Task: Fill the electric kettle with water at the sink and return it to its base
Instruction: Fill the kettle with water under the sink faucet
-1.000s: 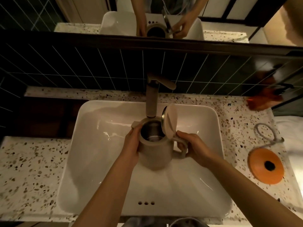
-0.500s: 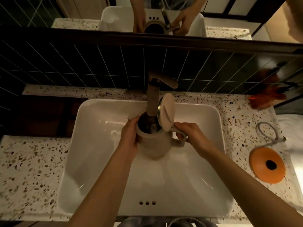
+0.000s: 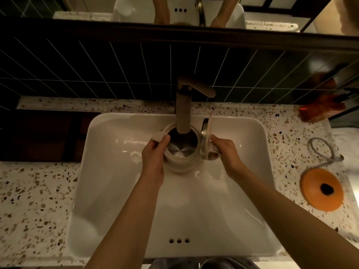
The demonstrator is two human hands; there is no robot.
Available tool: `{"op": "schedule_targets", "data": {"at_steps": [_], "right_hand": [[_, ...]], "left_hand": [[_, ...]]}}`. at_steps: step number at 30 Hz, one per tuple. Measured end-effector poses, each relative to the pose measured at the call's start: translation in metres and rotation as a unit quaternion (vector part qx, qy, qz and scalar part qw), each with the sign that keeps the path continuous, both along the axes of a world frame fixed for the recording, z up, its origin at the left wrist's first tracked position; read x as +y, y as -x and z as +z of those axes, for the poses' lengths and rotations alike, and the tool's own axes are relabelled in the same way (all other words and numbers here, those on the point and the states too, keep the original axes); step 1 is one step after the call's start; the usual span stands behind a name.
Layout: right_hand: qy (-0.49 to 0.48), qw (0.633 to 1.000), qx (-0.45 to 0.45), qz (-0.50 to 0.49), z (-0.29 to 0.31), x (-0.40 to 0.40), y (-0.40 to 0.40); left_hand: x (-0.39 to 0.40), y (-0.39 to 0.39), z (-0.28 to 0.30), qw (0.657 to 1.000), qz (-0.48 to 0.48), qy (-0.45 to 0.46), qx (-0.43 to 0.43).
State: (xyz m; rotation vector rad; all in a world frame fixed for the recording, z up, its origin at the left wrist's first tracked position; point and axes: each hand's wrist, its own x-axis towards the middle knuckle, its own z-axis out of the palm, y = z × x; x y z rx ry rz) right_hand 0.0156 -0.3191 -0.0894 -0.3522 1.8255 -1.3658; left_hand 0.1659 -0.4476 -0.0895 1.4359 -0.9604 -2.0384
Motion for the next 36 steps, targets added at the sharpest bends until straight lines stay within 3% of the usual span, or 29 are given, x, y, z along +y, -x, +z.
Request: {"op": "schedule_targets", "data": {"at_steps": [10, 15, 18, 20, 23, 26, 28, 30, 36], "right_hand": [[-0.034, 0.999, 0.012, -0.005, -0.005, -0.004, -0.001], [-0.040, 0.999, 0.003, -0.003, 0.001, -0.008, 0.001], [-0.039, 0.999, -0.004, -0.014, 0.001, -0.009, 0.003], [-0.036, 0.999, -0.019, -0.018, 0.001, -0.008, 0.002], [-0.030, 0.999, -0.021, -0.027, -0.001, -0.008, 0.002], [-0.038, 0.999, 0.003, -0.034, -0.003, -0.007, 0.002], [-0.046, 0.998, 0.009, -0.037, -0.003, -0.007, 0.001], [-0.057, 0.998, 0.016, -0.034, -0.002, -0.008, 0.002], [-0.091, 0.994, 0.036, -0.045, 0.004, -0.012, 0.010]], "left_hand": [[-0.001, -0.007, 0.008, 0.995, -0.035, 0.066, -0.070], [-0.008, 0.008, 0.039, 0.969, -0.041, 0.223, -0.094], [-0.016, 0.027, 0.062, 0.924, -0.098, 0.362, -0.070], [-0.021, 0.043, 0.074, 0.870, -0.160, 0.462, -0.065], [-0.033, 0.069, 0.082, 0.760, -0.267, 0.588, -0.077], [-0.050, 0.096, 0.078, 0.628, -0.354, 0.680, -0.131], [-0.060, 0.108, 0.071, 0.575, -0.377, 0.704, -0.180], [-0.064, 0.115, 0.065, 0.559, -0.371, 0.714, -0.201], [-0.063, 0.118, 0.054, 0.570, -0.326, 0.734, -0.173]]}}
